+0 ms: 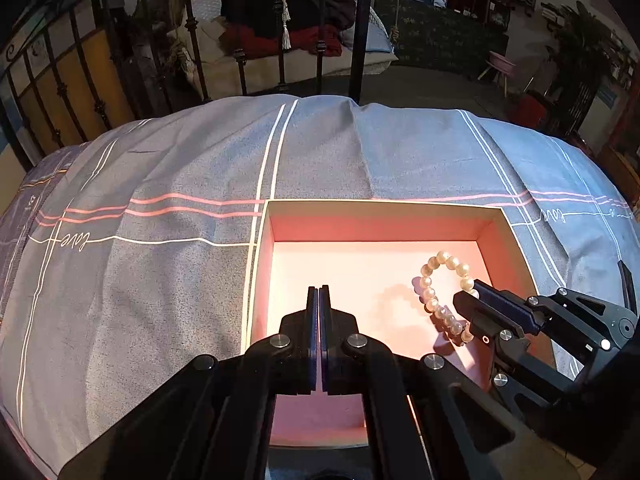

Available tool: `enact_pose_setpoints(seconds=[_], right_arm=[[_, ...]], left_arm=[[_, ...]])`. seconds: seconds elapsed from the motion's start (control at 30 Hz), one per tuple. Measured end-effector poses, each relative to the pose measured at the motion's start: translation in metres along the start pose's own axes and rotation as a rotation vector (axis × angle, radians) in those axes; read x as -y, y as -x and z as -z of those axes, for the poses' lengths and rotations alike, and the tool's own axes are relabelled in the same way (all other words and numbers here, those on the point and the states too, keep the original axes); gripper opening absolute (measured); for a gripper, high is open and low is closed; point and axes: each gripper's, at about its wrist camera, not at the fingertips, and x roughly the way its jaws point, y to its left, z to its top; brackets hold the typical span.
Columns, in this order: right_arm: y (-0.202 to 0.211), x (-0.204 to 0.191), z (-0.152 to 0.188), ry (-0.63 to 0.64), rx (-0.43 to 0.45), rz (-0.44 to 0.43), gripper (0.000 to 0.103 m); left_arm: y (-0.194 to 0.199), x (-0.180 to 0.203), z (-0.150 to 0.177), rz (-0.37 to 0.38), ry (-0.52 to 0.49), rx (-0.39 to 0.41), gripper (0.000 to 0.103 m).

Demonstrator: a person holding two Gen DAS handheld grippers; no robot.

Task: Organize jewelry
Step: 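Carry the pearl bracelet into the green box and open the right tool, then grasp the tan-strap watch with the left tool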

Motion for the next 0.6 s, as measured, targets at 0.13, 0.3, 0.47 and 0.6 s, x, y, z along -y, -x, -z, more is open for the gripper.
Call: enact_pose_setpoints(seconds=[0.13,0.3,0.47,0.6], right_arm=[[0.018,0.000,0.003,0.001,0.045,0.004,0.015],[0.072,0.001,0.017,-0.011,0.171,0.021,0.063],[0.120,0.010,0.067,-0.068,0.208,-0.016,0.066],[0.128,0.018,0.117,-0.147,0.164,-0.051,0.067]], left_arm=[[0.013,-0.004,0.003,0.020,0.009,0.030,0.019],[0.060,-0.010,0.022,0.034,0.003,0.155,0.054],[0.098,-0.015,0.074,0.051,-0.021,0.237,0.072],[0.096,-0.014,0.119,0.019,-0.026,0.213,0.073]])
